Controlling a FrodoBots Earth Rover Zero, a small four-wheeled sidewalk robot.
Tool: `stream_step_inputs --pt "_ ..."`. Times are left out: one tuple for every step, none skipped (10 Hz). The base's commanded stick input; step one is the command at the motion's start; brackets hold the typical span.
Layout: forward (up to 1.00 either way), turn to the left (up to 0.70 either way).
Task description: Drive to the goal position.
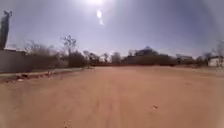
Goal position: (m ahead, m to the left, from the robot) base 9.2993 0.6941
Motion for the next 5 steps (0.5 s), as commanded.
stream_step_inputs --pt "0.85 0.0" --pt "0.85 0.0" --pt "0.85 0.0" --pt "0.85 0.0" --pt "0.85 0.0"
